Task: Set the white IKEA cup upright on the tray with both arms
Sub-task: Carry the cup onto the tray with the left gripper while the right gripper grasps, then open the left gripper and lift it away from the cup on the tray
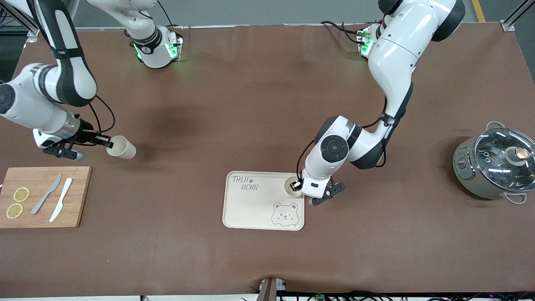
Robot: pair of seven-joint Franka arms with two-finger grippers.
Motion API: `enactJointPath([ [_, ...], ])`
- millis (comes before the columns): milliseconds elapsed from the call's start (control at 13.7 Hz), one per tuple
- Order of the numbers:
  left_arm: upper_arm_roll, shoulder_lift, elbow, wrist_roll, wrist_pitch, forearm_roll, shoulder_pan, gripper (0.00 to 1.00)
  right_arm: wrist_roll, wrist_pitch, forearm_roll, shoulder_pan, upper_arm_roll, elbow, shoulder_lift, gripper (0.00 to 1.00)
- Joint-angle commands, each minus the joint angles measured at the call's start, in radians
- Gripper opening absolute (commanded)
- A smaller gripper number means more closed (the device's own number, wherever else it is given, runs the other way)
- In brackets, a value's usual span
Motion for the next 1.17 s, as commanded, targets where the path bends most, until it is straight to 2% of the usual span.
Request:
enactJointPath([
  [0,0.014,-0.095,0.004,-0.014,-0.051,0.032,0.02,1.0,0.14,-0.141,0.017,0.051,-0.002,0.125,0.007,0.0],
  [218,0.011,-0.253,0.005,0.096,-0.249,0.034,0.104,1.0,0.259,-0.238,0.017,0.087,-0.002,0.213,0.012,0.0],
  [437,0.01,-0.359,0.005,0.283,-0.386,0.031,0.181,1.0,0.429,-0.248,0.017,0.153,-0.002,0.268,0.03,0.0],
  [801,0.01,-0.451,0.005,0.527,-0.49,0.034,0.302,1.0,0.691,-0.231,0.02,0.254,-0.002,0.441,0.214,0.0],
  [1092,0.013,-0.493,0.007,0.596,-0.521,0.037,0.357,1.0,0.953,-0.228,0.022,0.349,-0.002,0.542,0.337,0.0],
])
